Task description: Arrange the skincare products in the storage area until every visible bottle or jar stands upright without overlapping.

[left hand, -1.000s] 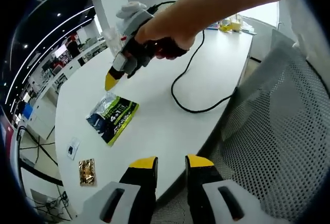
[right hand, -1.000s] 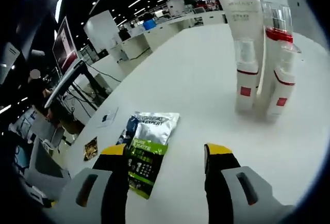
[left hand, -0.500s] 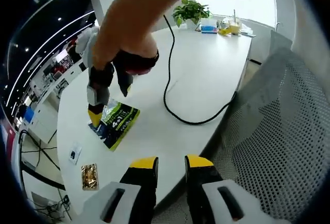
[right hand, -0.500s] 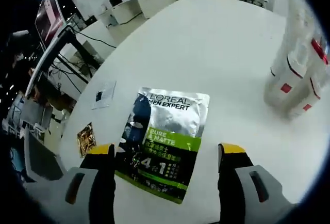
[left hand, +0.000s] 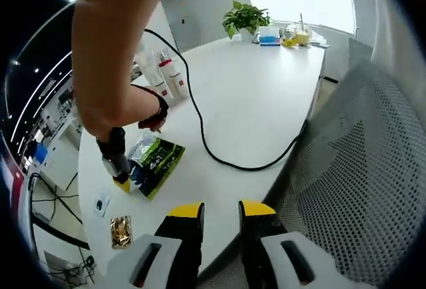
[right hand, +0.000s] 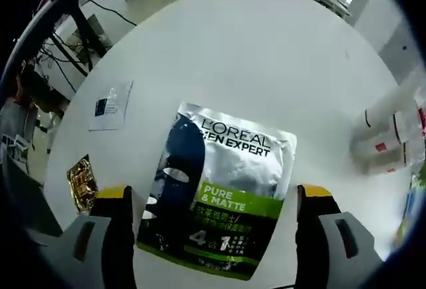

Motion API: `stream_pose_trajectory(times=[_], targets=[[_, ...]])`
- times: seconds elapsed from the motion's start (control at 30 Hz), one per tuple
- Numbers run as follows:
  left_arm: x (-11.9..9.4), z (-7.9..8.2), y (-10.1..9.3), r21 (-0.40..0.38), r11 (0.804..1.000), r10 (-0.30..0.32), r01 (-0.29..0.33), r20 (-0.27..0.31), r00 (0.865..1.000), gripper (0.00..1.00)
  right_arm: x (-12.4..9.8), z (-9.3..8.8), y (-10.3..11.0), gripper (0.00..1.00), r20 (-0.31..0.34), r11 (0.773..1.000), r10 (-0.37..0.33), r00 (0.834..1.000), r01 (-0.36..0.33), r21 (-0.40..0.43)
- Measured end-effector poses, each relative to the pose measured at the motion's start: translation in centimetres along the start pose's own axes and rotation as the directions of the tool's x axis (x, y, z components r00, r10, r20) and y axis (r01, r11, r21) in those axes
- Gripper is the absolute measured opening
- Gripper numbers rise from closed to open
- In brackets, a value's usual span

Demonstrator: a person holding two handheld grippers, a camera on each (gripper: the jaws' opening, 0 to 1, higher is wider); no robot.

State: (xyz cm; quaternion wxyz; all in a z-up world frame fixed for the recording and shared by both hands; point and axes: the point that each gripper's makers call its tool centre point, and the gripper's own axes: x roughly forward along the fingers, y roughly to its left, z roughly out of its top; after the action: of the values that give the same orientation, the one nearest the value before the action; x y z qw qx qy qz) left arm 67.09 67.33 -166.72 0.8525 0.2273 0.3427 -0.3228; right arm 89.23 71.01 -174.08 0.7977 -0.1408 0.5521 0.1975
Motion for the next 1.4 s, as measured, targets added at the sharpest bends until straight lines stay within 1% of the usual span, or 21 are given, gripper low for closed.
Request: stream_pose_trajectory(times=[0.13, 0.2, 0.37, 0.43, 0.5, 0.53, 0.6, 0.7, 0.73, 0.8, 0.9, 0.93, 0.97, 1.0, 1.03, 1.07, 1.13, 1.23, 1.3, 1.37, 1.4], targets=[[0.0, 0.1, 0.1, 0.007, 1.0, 0.005, -0.005, 0.003, 1.0, 0.21, -0.4, -0.3, 0.0, 0.97, -0.003, 1.0, 0.006, 1.0, -0.006, -0.012], [0.0, 0.1, 0.1, 0.005, 1.0, 0.006, -0.006, 0.006, 1.0, 0.21, -0.4, -0.4, -0.3, 0.94, 0.005, 1.0, 0.012, 1.0, -0.012, -0.024], [0.0, 0.3, 0.2, 0.011, 1.0, 0.009, -0.009, 0.012, 1.0, 0.21, -1.0, -0.9, -0.7, 0.83, -0.009, 0.999, 0.016, 1.0, -0.016, -0.037], [0.0, 0.3, 0.2, 0.014, 1.0, 0.009, -0.009, 0.013, 1.0, 0.21, -1.0, -0.9, -0.8, 0.8, -0.007, 0.999, 0.016, 1.0, -0.016, -0.039], [0.0, 0.3, 0.1, 0.016, 1.0, 0.008, -0.008, 0.013, 1.0, 0.21, -1.1, -0.8, -0.7, 0.78, 0.001, 0.998, 0.02, 1.0, -0.02, -0.052], [0.0, 0.3, 0.1, 0.016, 1.0, 0.008, -0.008, 0.013, 1.0, 0.21, -1.2, -0.8, -0.5, 0.75, 0.006, 0.997, 0.028, 1.0, -0.028, -0.074], [0.0, 0.3, 0.2, 0.02, 1.0, 0.01, -0.01, 0.015, 1.0, 0.21, -1.5, -1.0, -0.2, 0.74, 0.013, 0.996, 0.035, 0.999, -0.033, -0.088], [0.0, 0.3, 0.1, 0.026, 1.0, 0.009, -0.01, 0.016, 1.0, 0.21, -1.1, -0.7, -0.3, 0.72, 0.036, 0.991, 0.052, 0.998, -0.048, -0.121], [-0.1, 0.3, 0.1, 0.028, 1.0, 0.01, -0.01, 0.017, 1.0, 0.21, -1.1, -0.7, -0.3, 0.69, 0.042, 0.99, 0.058, 0.997, -0.052, -0.135], [-0.1, 0.4, 0.1, 0.029, 1.0, 0.009, -0.01, 0.02, 1.0, 0.21, -1.1, -0.7, -0.6, 0.59, 0.049, 0.986, 0.073, 0.996, -0.064, -0.155], [0.0, 0.3, 0.0, 0.035, 0.999, 0.006, -0.006, 0.018, 1.0, 0.21, -0.8, -0.8, -0.9, 0.55, 0.056, 0.978, 0.088, 0.995, -0.076, -0.192], [0.0, 0.3, 0.0, 0.038, 0.999, 0.005, -0.006, 0.017, 1.0, 0.21, -0.8, -0.8, -0.9, 0.5, 0.057, 0.978, 0.09, 0.994, -0.077, -0.193], [0.0, 0.3, 0.0, 0.039, 0.999, 0.005, -0.006, 0.017, 1.0, 0.21, -0.9, -0.8, -1.2, 0.39, 0.061, 0.976, 0.096, 0.994, -0.082, -0.204], [-0.1, 0.3, 0.0, 0.041, 0.999, 0.006, -0.006, 0.018, 1.0, 0.21, -0.9, -0.8, -1.4, 0.31, 0.067, 0.973, 0.108, 0.992, -0.092, -0.211], [0.0, 0.3, 0.0, 0.042, 0.999, 0.005, -0.006, 0.017, 1.0, 0.2, -0.9, -0.9, -1.5, 0.28, 0.077, 0.967, 0.116, 0.99, -0.095, -0.236], [0.0, 0.3, -0.1, 0.042, 0.999, 0.005, -0.006, 0.015, 1.0, 0.2, -0.9, -1.0, -1.6, 0.26, 0.081, 0.969, 0.117, 0.99, -0.096, -0.229], [0.0, 0.3, 0.0, 0.045, 0.999, 0.007, -0.008, 0.016, 1.0, 0.2, -1.3, -1.4, -1.4, 0.21, 0.09, 0.965, 0.128, 0.988, -0.103, -0.241], [0.0, 0.2, 0.1, 0.046, 0.999, 0.012, -0.012, 0.012, 1.0, 0.2, -1.3, -1.3, -1.6, 0.15, 0.1, 0.965, 0.155, 0.983, -0.129, -0.23], [0.0, 0.2, 0.1, 0.045, 0.999, 0.014, -0.014, 0.01, 1.0, 0.2, -1.5, -1.2, -1.6, 0.12, 0.107, 0.967, 0.187, 0.977, -0.164, -0.196], [0.0, 0.2, 0.1, 0.044, 0.999, 0.015, -0.015, 0.012, 1.0, 0.2, -1.6, -1.1, -1.8, 0.08, 0.114, 0.965, 0.197, 0.974, -0.172, -0.196], [0.0, 0.2, 0.2, 0.044, 0.999, 0.015, -0.016, 0.013, 1.0, 0.2, -1.7, -1.1, -1.7, 0.07, 0.122, 0.96, 0.206, 0.971, -0.177, -0.216]])
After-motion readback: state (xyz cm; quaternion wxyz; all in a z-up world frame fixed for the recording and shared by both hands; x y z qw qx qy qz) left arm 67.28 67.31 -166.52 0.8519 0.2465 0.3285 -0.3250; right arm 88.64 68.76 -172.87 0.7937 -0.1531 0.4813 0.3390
